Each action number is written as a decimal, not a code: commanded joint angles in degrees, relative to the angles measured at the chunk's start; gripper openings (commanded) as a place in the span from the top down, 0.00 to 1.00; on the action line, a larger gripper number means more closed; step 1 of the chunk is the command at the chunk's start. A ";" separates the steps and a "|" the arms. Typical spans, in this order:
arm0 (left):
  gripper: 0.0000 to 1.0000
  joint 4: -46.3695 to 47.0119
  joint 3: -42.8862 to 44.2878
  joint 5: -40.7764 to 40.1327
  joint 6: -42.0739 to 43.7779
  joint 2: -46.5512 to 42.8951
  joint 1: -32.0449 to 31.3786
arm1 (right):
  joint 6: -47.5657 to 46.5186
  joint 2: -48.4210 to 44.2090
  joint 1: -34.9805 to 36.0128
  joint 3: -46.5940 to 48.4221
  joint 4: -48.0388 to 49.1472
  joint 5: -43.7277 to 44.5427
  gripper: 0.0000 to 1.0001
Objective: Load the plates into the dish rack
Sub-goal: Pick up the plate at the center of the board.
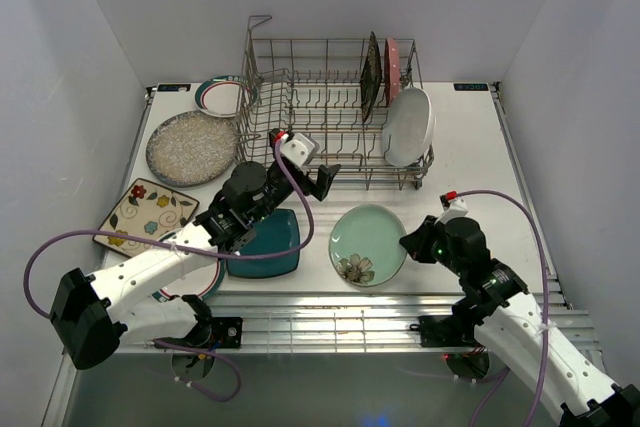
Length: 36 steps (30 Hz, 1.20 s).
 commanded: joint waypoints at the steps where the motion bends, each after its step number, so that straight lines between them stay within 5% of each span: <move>1: 0.02 1.00 0.66 1.45 -2.47 -2.26 1.11 | -0.98 -1.00 0.17 6.34 4.99 -1.54 0.92; 36: 0.02 3.19 -0.74 1.01 -2.83 -3.49 3.14 | -6.96 4.80 0.17 32.00 -1.69 2.24 0.92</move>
